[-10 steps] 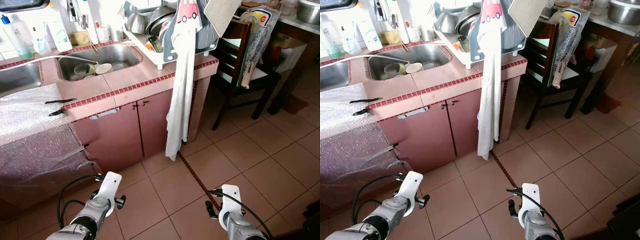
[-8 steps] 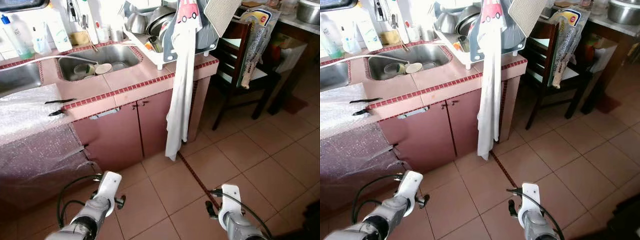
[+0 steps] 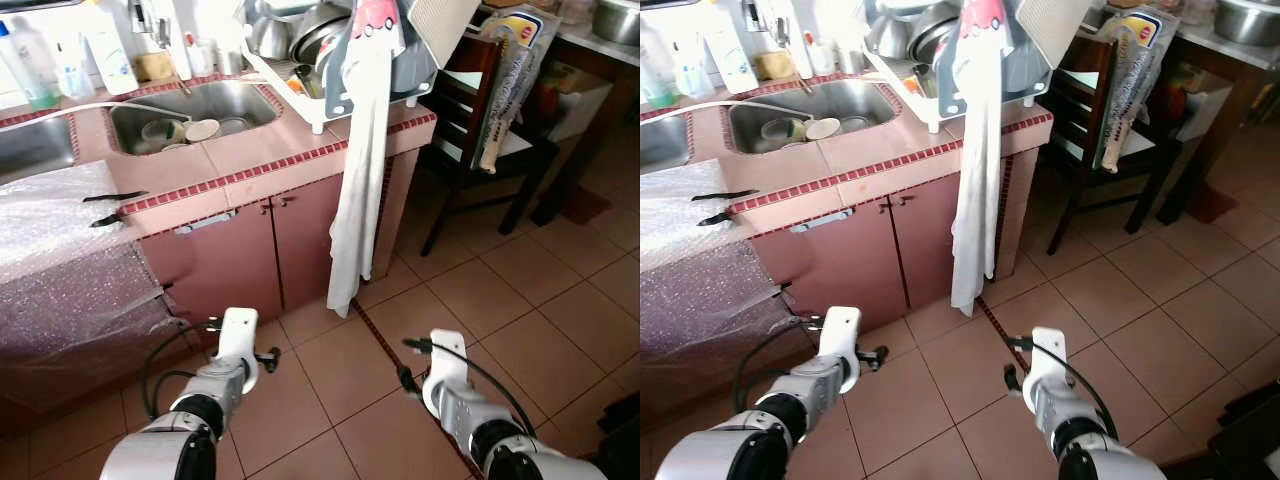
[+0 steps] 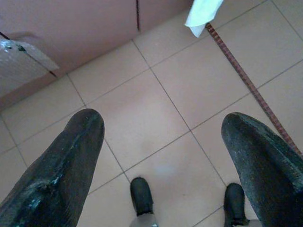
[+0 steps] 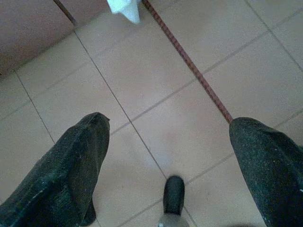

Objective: Kitchen organization

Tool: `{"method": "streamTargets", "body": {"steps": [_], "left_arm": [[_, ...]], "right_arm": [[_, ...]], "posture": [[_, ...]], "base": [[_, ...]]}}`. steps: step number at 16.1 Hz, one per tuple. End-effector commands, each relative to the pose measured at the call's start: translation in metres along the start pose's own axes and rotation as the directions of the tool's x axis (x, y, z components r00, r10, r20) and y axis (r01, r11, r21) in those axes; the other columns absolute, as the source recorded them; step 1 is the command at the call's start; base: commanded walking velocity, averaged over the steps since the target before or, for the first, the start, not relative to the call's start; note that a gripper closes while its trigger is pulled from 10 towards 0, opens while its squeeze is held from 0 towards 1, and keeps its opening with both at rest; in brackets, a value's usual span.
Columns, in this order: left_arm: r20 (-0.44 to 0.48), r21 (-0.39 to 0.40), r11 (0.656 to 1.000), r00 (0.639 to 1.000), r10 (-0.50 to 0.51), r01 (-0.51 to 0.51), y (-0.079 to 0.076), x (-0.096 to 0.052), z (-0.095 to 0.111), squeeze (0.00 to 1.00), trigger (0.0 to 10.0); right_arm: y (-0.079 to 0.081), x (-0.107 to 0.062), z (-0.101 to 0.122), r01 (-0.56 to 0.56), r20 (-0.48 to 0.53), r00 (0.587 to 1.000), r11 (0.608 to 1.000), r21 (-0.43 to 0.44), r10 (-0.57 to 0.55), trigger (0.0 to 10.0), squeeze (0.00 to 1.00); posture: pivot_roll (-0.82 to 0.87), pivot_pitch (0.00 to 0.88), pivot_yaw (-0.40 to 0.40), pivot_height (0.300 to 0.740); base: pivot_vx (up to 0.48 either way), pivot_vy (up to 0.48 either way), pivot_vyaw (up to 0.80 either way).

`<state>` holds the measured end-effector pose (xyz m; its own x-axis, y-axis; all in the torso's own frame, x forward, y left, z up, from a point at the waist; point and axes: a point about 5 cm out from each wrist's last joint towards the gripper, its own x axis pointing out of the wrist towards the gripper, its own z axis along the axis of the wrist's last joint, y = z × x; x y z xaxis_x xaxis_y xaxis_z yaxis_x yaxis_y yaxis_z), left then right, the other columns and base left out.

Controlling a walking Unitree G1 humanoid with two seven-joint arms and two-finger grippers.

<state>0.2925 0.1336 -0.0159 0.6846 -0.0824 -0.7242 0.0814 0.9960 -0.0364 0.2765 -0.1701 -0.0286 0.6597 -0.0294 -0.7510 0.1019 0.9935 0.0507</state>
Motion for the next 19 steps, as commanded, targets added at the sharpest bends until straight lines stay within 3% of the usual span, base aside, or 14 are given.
{"method": "streamTargets", "body": {"steps": [1, 3, 4, 6, 7, 10, 12, 15, 17, 19], "left_arm": [[0.031, -0.009, 1.000, 0.999, 0.012, -0.012, 0.003, 0.000, 0.009, 0.00, 10.0], [0.156, 0.133, 0.991, 0.988, -0.021, 0.000, 0.006, -0.002, 0.031, 0.00, 10.0], [0.214, 0.165, 0.986, 0.976, -0.040, 0.004, 0.006, -0.004, 0.041, 0.00, 10.0], [0.307, 0.152, 0.988, 0.950, -0.049, 0.002, 0.012, -0.007, 0.055, 0.00, 10.0], [0.344, 0.127, 0.992, 0.937, -0.058, 0.014, 0.018, -0.010, 0.060, 0.00, 10.0], [0.432, 0.150, 0.989, 0.899, -0.066, 0.000, 0.027, -0.016, 0.065, 0.00, 10.0], [0.512, 0.187, 0.982, 0.856, -0.080, -0.020, 0.041, -0.031, 0.060, 0.00, 10.0], [0.551, 0.151, 0.988, 0.832, -0.062, -0.027, 0.045, -0.045, 0.053, 0.00, 10.0], [0.629, 0.161, 0.985, 0.775, -0.057, -0.059, 0.044, -0.065, 0.054, 0.00, 10.0], [0.645, 0.130, 0.990, 0.763, -0.037, -0.061, 0.053, -0.078, 0.056, 0.00, 10.0]], "right_arm": [[-0.004, 0.000, 0.007, 0.022, 0.030, 0.999, 1.000, -0.010, -0.022, 10.0, 0.00], [-0.013, -0.001, 0.021, 0.010, 0.112, 0.994, 0.999, -0.042, -0.005, 10.0, 0.00], [-0.017, -0.003, 0.028, 0.001, 0.153, 0.988, 0.999, -0.034, 0.004, 10.0, 0.00], [-0.029, -0.006, 0.044, -0.002, 0.240, 0.971, 1.000, -0.022, 0.007, 10.0, 0.00], [-0.043, -0.010, 0.054, 0.017, 0.311, 0.950, 1.000, 0.009, -0.019, 10.0, 0.00], [-0.064, -0.018, 0.059, 0.006, 0.371, 0.929, 0.999, 0.042, -0.021, 10.0, 0.00], [-0.084, -0.039, 0.073, -0.031, 0.513, 0.859, 0.999, 0.042, 0.005, 10.0, 0.00], [-0.086, -0.057, 0.075, -0.049, 0.563, 0.825, 0.999, -0.002, 0.042, 10.0, 0.00], [-0.080, -0.078, 0.075, -0.026, 0.607, 0.793, 0.999, -0.044, 0.048, 10.0, 0.00], [-0.065, -0.095, 0.069, 0.006, 0.604, 0.793, 0.992, -0.124, 0.071, 10.0, 0.00]], "posture": [[-0.05, 0.000, 0.033, 0.740], [-0.06, 0.000, 0.040, 0.740], [-0.06, 0.000, 0.041, 0.740], [-0.04, 0.000, 0.037, 0.740], [-0.04, 0.000, 0.037, 0.740], [-0.05, 0.000, 0.043, 0.740], [-0.06, 0.000, 0.038, 0.740], [-0.04, 0.000, 0.036, 0.740], [-0.04, 0.000, 0.031, 0.740], [-0.04, 0.000, 0.047, 0.740]], "base": [[0.000, 0.000, 0.00], [0.000, 0.000, 0.00], [0.000, 0.000, 0.00], [0.000, 0.000, 0.00], [0.000, 0.000, 0.00], [0.000, 0.000, 0.00], [0.000, 0.000, 0.00], [0.000, 0.000, 0.00], [0.000, 0.000, 0.00], [0.000, 0.000, 0.00]]}}
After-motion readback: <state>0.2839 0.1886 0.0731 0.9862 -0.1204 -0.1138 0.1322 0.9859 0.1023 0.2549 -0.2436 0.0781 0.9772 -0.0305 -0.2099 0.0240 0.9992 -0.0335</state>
